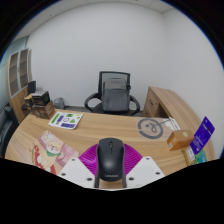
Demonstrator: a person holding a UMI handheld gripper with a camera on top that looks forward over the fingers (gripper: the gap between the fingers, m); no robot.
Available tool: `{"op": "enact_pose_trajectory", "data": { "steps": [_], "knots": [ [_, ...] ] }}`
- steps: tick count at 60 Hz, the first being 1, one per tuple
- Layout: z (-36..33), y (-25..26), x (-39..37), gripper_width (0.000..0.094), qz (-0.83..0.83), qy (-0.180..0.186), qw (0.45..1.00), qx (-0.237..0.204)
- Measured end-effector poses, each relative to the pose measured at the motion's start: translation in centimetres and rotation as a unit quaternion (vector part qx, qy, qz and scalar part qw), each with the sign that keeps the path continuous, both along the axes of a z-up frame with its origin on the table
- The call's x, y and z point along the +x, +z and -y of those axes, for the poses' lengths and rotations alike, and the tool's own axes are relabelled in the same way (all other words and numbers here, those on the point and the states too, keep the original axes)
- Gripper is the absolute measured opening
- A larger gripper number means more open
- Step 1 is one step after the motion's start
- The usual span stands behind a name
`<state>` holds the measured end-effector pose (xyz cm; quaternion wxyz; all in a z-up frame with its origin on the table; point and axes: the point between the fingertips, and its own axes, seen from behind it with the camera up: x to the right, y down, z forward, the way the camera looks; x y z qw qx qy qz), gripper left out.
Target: Arrange mouse
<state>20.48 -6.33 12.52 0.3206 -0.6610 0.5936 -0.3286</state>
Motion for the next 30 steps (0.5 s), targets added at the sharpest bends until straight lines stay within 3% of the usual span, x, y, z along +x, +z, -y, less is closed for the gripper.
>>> {"op": "enact_pose_trajectory", "data": {
  "steps": [12,22,30],
  "knots": [
    [-12.9,3.8,2.3,0.0306,0.023,0.070,0.997,0.037],
    [-22.9,-1.4,2.6,0.0306,0.002,0.104,0.993,0.048],
    [-26.8,-7.3,1.8,0.0306,-0.028,0.107,0.993,0.039]
  ]
}}
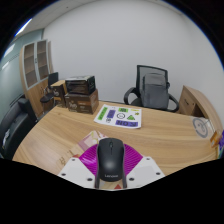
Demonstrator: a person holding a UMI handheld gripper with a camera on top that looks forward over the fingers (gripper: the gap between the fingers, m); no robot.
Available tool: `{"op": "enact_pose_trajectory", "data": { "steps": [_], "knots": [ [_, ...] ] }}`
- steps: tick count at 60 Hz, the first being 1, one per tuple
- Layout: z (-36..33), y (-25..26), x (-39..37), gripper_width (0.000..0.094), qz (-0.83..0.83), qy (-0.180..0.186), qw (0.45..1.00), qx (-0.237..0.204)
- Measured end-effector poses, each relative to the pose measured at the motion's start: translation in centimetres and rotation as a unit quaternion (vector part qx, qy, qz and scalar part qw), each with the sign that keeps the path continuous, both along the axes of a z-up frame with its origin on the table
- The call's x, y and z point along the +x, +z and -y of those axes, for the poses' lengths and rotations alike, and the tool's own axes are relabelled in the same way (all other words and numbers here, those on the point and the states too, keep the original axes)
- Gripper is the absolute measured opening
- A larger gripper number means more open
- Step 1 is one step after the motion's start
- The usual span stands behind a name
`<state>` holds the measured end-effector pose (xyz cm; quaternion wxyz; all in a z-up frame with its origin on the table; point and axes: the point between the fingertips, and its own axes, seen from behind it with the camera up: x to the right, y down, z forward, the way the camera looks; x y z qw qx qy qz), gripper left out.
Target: Arrange mouse
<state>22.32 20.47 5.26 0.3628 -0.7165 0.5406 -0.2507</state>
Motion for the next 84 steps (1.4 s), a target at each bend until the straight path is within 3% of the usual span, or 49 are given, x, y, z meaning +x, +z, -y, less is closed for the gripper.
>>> {"op": "enact_pose_trajectory", "data": {
  "steps": [12,20,23,26,28,32,43,52,61,73,84],
  "knots": [
    [0.0,-5.5,-1.9,0.0334,-0.031,-0.009,0.999,-0.026],
    [0.4,-6.6,-2.1,0.0456,-0.028,-0.014,0.999,-0.035],
    [0.7,-6.6,-2.3,0.0575,-0.030,-0.015,0.998,-0.044],
    [1.5,-5.8,-2.4,0.0881,-0.030,-0.029,0.998,-0.051],
    [2.2,-4.8,-2.5,0.0829,-0.027,-0.037,0.998,-0.052],
    [3.8,-1.6,-3.3,0.0871,-0.018,-0.052,0.997,-0.045],
    [10.4,9.3,-9.3,0.0865,-0.007,-0.079,0.997,-0.017],
    [17.8,14.6,-16.8,0.0867,-0.002,-0.102,0.994,-0.026],
    [25.1,15.8,-24.7,0.0875,0.000,-0.142,0.989,-0.040],
    [31.6,13.8,-33.1,0.0873,-0.015,-0.182,0.982,-0.041],
    [34.4,13.2,-37.0,0.0876,-0.016,-0.184,0.982,-0.043]
  ]
}}
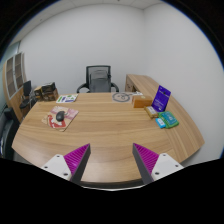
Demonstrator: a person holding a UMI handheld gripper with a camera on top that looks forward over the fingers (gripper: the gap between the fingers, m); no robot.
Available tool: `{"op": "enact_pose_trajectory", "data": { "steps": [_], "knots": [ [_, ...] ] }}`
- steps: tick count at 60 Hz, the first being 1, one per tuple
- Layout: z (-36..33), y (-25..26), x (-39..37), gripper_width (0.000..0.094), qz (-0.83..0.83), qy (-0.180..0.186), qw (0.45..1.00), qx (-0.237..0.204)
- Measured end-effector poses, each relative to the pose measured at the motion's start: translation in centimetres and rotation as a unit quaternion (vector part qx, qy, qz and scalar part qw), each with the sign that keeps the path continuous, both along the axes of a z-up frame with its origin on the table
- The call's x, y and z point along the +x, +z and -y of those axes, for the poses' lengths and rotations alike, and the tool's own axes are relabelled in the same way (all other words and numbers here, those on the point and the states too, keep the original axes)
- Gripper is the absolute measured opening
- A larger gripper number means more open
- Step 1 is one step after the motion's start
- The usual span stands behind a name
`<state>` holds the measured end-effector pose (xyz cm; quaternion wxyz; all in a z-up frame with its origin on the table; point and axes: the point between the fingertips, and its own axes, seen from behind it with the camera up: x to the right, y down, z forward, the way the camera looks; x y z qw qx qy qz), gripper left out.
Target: Arrange mouse
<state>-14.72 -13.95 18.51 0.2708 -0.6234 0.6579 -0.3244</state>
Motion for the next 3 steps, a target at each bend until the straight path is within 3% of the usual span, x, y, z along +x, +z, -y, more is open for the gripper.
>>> {"op": "enact_pose_trajectory", "data": {
  "steps": [3],
  "knots": [
    [0.28,0.22,-0.74,0.0874,0.001,0.001,1.000,0.003]
  ]
}}
